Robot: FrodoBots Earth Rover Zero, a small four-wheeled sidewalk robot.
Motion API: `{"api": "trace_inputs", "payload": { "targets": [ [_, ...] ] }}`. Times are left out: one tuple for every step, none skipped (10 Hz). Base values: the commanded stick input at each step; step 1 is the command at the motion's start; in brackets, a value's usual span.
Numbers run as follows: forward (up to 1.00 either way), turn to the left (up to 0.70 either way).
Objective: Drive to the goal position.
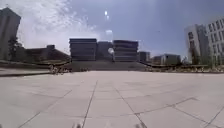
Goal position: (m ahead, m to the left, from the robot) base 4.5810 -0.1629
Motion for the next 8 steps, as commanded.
{"api": "trace_inputs", "payload": {
  "targets": [
    [0.45,0.03],
    [0.45,0.03],
    [0.45,0.03],
    [0.45,0.03],
    [0.45,0.03],
    [0.45,0.03],
    [0.45,0.03],
    [0.45,0.03]
  ]
}}
